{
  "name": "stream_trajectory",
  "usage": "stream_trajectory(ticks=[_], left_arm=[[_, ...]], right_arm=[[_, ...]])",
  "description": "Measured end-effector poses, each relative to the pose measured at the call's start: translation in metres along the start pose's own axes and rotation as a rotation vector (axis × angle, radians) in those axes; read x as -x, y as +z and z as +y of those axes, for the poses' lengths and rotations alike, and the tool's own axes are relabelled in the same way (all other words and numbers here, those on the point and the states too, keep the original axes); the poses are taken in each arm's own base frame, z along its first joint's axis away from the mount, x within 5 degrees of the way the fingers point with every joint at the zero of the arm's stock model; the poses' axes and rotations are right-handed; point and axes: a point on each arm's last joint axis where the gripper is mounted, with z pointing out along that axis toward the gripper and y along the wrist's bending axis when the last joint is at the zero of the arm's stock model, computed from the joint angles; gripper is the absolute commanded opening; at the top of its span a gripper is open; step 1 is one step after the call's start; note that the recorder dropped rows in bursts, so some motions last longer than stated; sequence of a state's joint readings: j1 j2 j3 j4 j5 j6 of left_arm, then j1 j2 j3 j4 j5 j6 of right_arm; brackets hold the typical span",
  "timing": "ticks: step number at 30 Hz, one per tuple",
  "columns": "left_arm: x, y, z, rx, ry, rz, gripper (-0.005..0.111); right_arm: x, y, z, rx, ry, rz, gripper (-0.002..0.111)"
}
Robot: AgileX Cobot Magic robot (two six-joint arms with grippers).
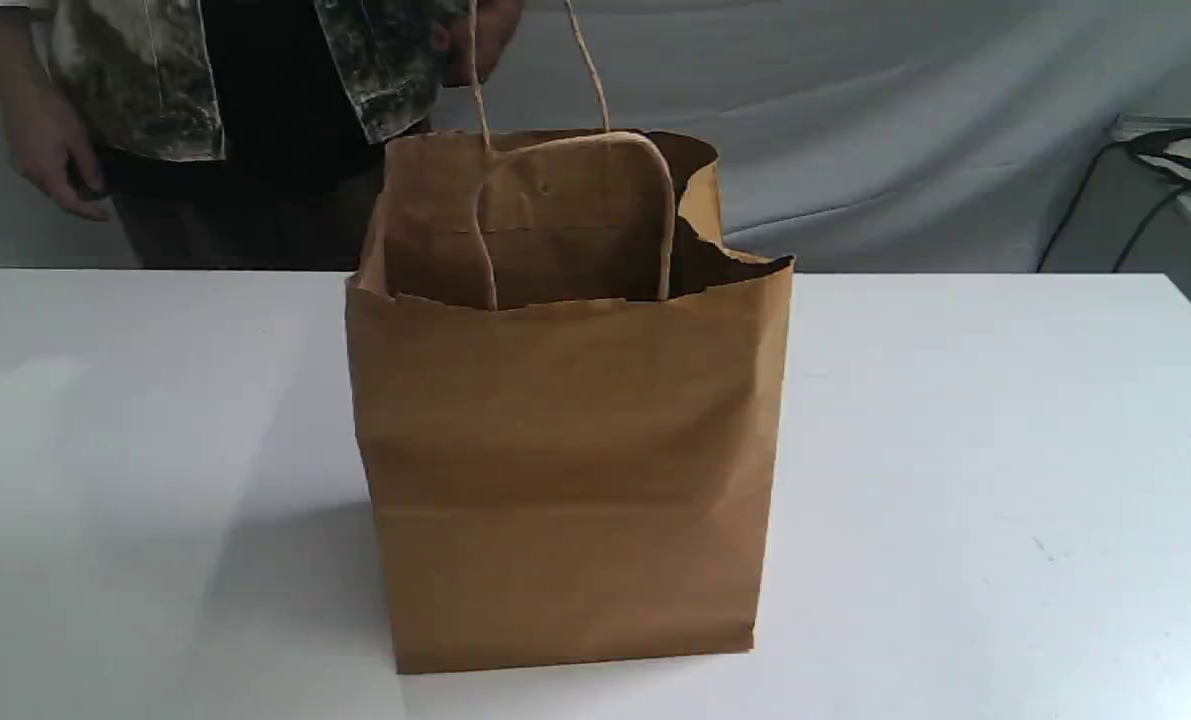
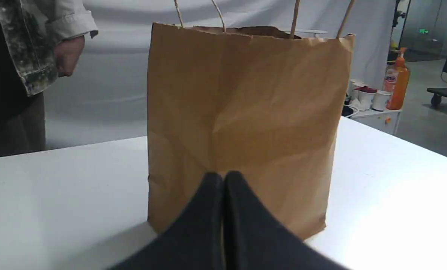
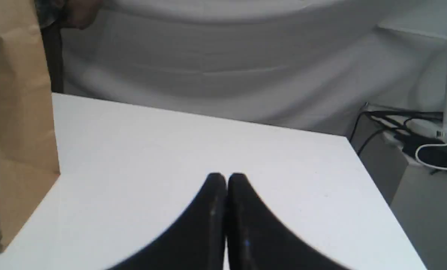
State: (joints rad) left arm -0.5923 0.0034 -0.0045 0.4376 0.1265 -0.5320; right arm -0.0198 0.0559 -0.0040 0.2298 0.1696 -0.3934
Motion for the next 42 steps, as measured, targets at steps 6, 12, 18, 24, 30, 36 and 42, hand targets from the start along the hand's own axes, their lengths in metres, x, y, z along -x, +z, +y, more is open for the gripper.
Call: stream_trajectory(ticks=[6, 12, 18, 24, 30, 36, 42], left_arm=[[0.0, 0.0, 0.0, 0.0, -0.004, 0.0, 0.0], [0.0, 0.0, 0.0, 0.0, -0.004, 0.0, 0.0], [0.0, 0.0, 0.0, 0.002, -0.004, 0.004, 0.0], [0.0, 0.0, 0.0, 0.002, -0.005, 0.004, 0.0], [0.0, 0.0, 0.0, 0.002, -0.005, 0.004, 0.0], [0.0, 0.0, 0.0, 0.002, -0.005, 0.004, 0.0], [0.0, 0.0, 0.0, 0.002, -0.005, 0.004, 0.0]], right_arm=[[-0.009, -0.004, 0.001, 0.002, 0.061, 0.082, 0.0], [-0.011, -0.005, -0.005, -0.071, 0.2, 0.097, 0.0], [-0.012, -0.005, -0.009, -0.112, 0.222, 0.099, 0.0], [-0.012, -0.005, -0.009, -0.117, 0.22, 0.103, 0.0], [-0.013, -0.005, -0.008, -0.112, 0.251, 0.106, 0.0], [-0.013, -0.005, -0.008, -0.111, 0.267, 0.108, 0.0], [-0.013, -0.005, -0.008, -0.111, 0.267, 0.108, 0.0]])
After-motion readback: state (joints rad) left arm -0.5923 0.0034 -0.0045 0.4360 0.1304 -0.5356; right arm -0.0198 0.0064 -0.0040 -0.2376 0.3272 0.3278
